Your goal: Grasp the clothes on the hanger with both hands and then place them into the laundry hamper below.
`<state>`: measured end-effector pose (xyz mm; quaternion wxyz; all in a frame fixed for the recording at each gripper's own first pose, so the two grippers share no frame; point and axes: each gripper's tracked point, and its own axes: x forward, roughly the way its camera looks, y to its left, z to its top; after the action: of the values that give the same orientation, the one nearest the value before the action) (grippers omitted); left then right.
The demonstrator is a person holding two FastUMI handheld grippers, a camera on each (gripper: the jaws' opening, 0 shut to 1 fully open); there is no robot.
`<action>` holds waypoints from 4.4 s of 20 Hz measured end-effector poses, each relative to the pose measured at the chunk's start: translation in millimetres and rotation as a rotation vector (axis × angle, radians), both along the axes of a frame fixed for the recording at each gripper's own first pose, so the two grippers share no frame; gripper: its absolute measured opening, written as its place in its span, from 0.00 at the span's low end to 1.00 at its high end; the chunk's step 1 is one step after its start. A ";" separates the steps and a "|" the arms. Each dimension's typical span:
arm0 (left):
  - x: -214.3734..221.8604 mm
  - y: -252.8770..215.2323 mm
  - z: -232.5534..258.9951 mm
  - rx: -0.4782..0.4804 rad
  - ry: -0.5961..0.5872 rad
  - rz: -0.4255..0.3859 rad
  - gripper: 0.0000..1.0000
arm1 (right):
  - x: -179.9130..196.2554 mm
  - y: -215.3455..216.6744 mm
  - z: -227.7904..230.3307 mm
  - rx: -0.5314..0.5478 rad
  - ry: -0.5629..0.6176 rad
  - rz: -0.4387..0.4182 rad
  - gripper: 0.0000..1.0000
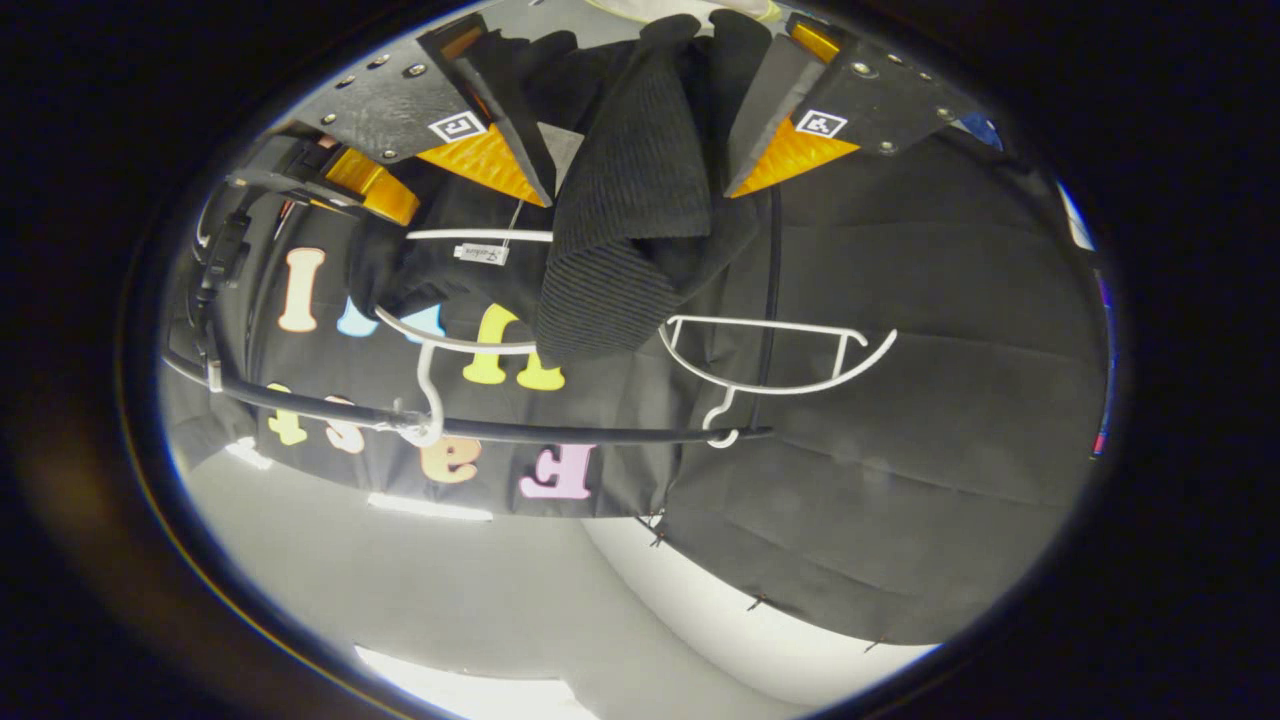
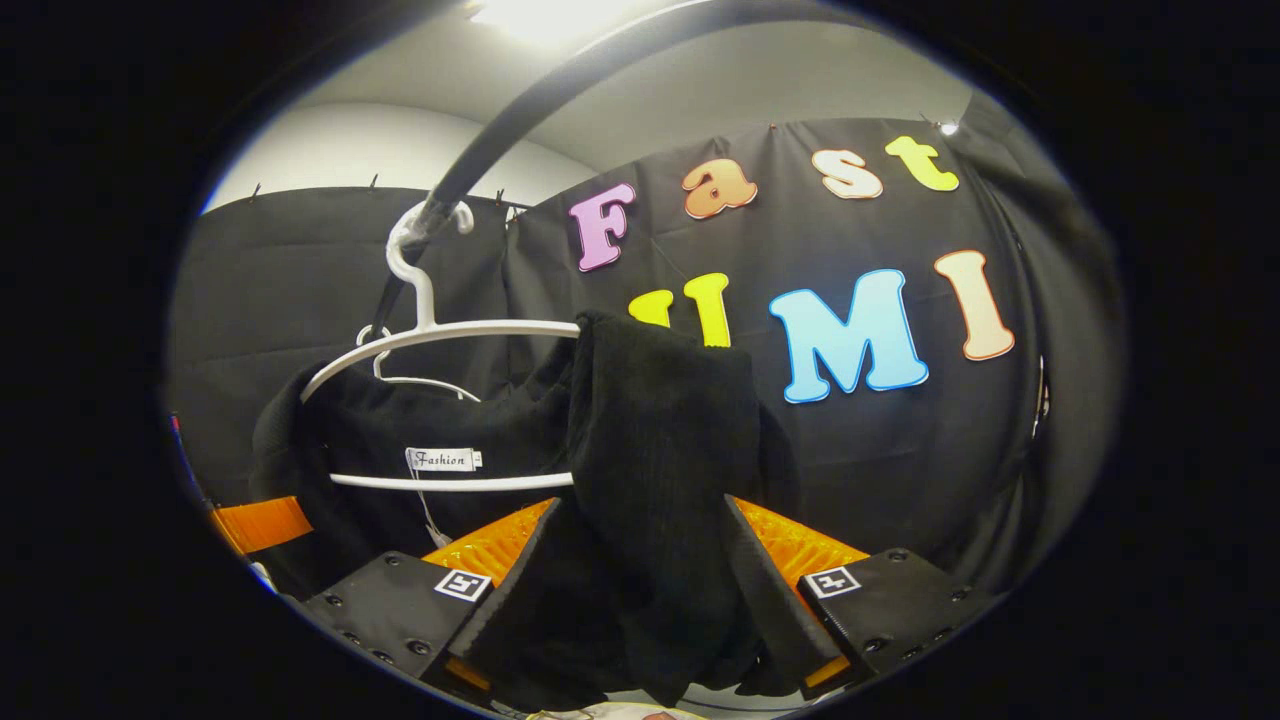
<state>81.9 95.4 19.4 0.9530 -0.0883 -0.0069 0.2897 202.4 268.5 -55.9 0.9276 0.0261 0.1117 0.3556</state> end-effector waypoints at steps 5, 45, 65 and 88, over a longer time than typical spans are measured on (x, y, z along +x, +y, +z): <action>13.8 4.1 -3.5 0.019 0.043 0.046 0.94 | 11.6 7.4 -3.7 0.022 0.016 0.029 0.88; 12.2 -3.8 38.5 0.021 -0.051 -0.223 0.00 | 30.1 -35.8 36.0 0.096 -0.021 -0.007 0.01; -4.3 70.1 81.9 0.218 -0.013 -0.147 0.02 | 102.0 -73.2 59.5 0.116 -0.214 -0.242 0.00; 16.5 83.7 37.4 0.249 0.098 -0.134 0.01 | 124.6 -91.8 11.0 0.049 -0.169 -0.264 0.01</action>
<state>98.4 179.1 56.8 0.9729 0.0446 0.0098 0.2265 327.0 176.7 -44.9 0.9714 0.0332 0.0202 0.2343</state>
